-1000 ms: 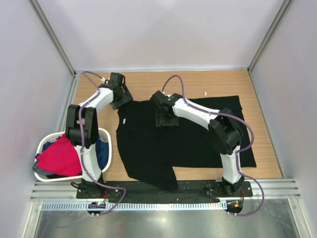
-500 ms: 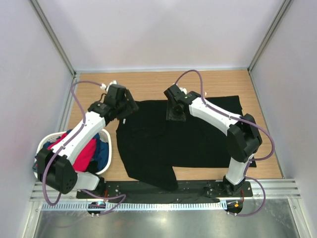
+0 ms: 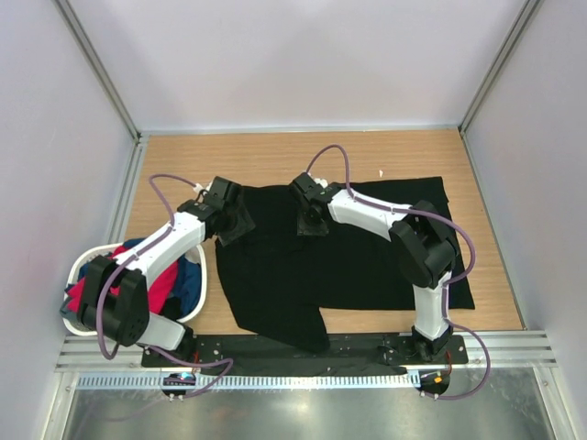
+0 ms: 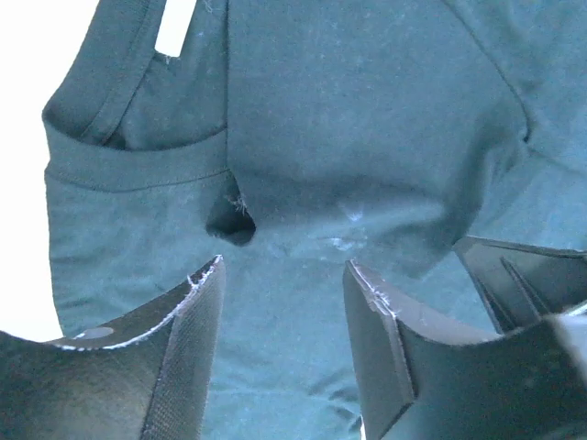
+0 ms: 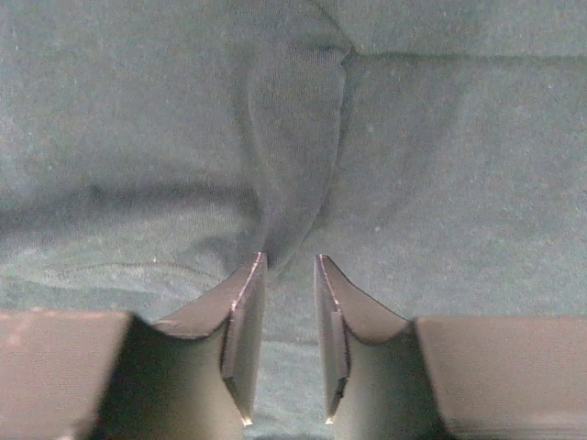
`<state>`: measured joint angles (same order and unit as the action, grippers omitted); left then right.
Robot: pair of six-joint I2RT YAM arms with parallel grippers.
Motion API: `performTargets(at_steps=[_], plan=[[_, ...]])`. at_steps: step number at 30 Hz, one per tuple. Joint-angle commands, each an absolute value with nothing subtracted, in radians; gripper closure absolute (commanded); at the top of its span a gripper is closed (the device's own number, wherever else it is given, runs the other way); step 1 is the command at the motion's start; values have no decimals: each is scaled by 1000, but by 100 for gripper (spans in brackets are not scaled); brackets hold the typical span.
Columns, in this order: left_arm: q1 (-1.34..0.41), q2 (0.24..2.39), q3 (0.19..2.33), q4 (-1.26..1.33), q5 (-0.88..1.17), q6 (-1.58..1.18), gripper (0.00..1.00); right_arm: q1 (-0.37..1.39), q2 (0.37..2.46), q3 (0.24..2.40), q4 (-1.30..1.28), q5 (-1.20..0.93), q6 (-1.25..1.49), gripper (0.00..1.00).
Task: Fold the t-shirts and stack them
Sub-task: Fold the tshirt
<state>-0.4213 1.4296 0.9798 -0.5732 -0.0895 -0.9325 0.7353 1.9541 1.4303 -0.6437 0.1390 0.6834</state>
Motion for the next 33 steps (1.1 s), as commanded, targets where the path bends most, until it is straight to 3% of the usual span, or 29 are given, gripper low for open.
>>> performTargets(at_steps=[1, 15, 20, 29, 33], plan=[[-426, 1457, 959, -520, -74, -931, 45, 733, 1971, 1462, -597, 140, 693, 67], [-442, 1540, 920, -471, -95, -933, 55, 733, 1970, 1505, -613, 132, 657, 93], [-449, 1539, 884, -414, -92, -928, 60, 733, 1953, 1535, -660, 141, 632, 94], [-449, 1513, 888, -438, -84, -962, 92, 733, 1959, 1572, -733, 150, 617, 94], [-451, 1477, 910, -495, -87, -1009, 100, 733, 1956, 1586, -771, 164, 611, 94]])
